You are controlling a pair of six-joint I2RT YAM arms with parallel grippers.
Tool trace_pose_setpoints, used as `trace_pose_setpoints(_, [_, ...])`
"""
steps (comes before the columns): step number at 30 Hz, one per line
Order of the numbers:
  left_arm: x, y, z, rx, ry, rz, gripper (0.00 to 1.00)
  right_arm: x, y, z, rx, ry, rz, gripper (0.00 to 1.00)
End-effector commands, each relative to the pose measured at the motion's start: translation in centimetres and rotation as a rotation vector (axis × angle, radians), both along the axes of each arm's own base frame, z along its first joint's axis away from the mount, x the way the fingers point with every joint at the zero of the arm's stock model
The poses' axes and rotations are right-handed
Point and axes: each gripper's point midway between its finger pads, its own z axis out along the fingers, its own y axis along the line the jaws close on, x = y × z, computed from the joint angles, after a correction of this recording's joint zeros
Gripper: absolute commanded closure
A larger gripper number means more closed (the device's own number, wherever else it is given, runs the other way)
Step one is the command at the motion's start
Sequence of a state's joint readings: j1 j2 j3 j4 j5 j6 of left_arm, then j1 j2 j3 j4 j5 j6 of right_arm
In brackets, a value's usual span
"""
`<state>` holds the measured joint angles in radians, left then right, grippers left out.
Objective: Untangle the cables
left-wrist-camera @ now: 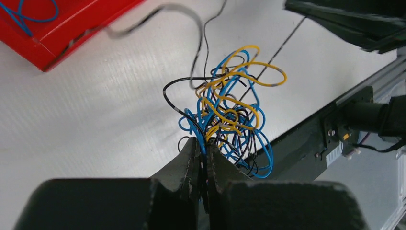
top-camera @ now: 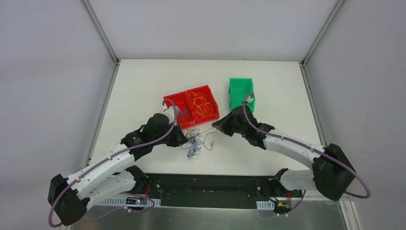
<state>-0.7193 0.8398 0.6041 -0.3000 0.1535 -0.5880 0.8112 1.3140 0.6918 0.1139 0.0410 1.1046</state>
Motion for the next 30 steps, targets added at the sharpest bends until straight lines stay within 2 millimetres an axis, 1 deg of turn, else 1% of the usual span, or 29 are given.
trace_pose_setpoints(1, [0.7,2.1,-0.9,0.104,0.036,0.111,0.93,1.9,-6.9,4.2,-0.091,-0.082,-0.139,1.00])
trace_pose_setpoints(2, [0.6,2.2,-1.4,0.117,0.054,0.112,0.93,2.0,-8.9,5.0,-0.116,-0.102,-0.173,1.00])
trace_pose_setpoints(3, [0.4,2.2,-1.9,0.124,0.070,0.110,0.95,1.9,-10.6,5.8,-0.136,-0.119,-0.203,1.00])
trace_pose_setpoints(4, [0.3,2.3,-2.3,0.130,0.082,0.108,1.00,2.1,-13.0,6.4,-0.161,-0.130,-0.254,1.00])
trace_pose_setpoints(7, [0.2,2.8,-3.2,0.151,0.101,0.131,1.00,1.5,-18.0,8.4,-0.219,-0.162,-0.346,1.00])
trace_pose_setpoints(9, [0.2,3.2,-3.4,0.156,0.104,0.147,1.00,0.9,-20.4,9.1,-0.259,-0.167,-0.387,1.00])
trace_pose_setpoints(11, [0.4,3.7,-3.6,0.166,0.109,0.171,0.99,0.2,-22.2,9.7,-0.299,-0.165,-0.421,1.00])
trace_pose_setpoints(13, [0.5,4.0,-3.7,0.169,0.120,0.194,0.70,-0.1,-23.0,10.1,-0.316,-0.173,-0.438,1.00])
trace_pose_setpoints(14, [0.5,4.2,-3.8,0.169,0.124,0.200,0.64,-0.3,-23.3,10.2,-0.324,-0.172,-0.446,1.00])
trace_pose_setpoints(15, [0.5,4.3,-3.8,0.165,0.128,0.200,0.62,-0.3,-23.6,10.2,-0.333,-0.174,-0.452,1.00])
trace_pose_setpoints(16, [0.5,4.3,-3.7,0.165,0.127,0.200,0.69,-0.4,-24.0,10.3,-0.349,-0.171,-0.466,1.00])
trace_pose_setpoints(17, [0.5,4.4,-3.8,0.165,0.128,0.198,0.94,-0.4,-24.5,10.5,-0.363,-0.174,-0.477,1.00])
trace_pose_setpoints(18, [0.4,4.5,-3.8,0.167,0.130,0.197,1.00,-0.5,-24.8,10.6,-0.374,-0.177,-0.482,1.00])
trace_pose_setpoints(22, [0.2,5.5,-4.0,0.193,0.135,0.220,1.00,-0.4,-26.3,11.4,-0.423,-0.183,-0.515,1.00])
trace_pose_setpoints(24, [0.2,5.6,-3.9,0.195,0.135,0.221,1.00,-0.3,-26.4,12.0,-0.427,-0.195,-0.508,1.00])
trace_pose_setpoints(25, [0.2,5.3,-3.8,0.188,0.138,0.207,0.83,-0.3,-26.1,12.3,-0.414,-0.204,-0.495,1.00])
trace_pose_setpoints(27, [0.2,4.0,-3.3,0.147,0.138,0.154,0.42,-0.1,-25.1,12.7,-0.371,-0.220,-0.458,1.00])
trace_pose_setpoints(28, [0.3,3.1,-2.9,0.112,0.130,0.116,0.30,-0.1,-24.6,12.7,-0.355,-0.218,-0.439,1.00])
trace_pose_setpoints(29, [0.5,2.0,-2.3,0.069,0.112,0.075,0.24,0.0,-24.2,12.5,-0.346,-0.210,-0.419,1.00])
trace_pose_setpoints(30, [0.6,0.9,-1.7,0.026,0.094,0.028,0.20,0.1,-23.8,12.2,-0.340,-0.195,-0.399,1.00])
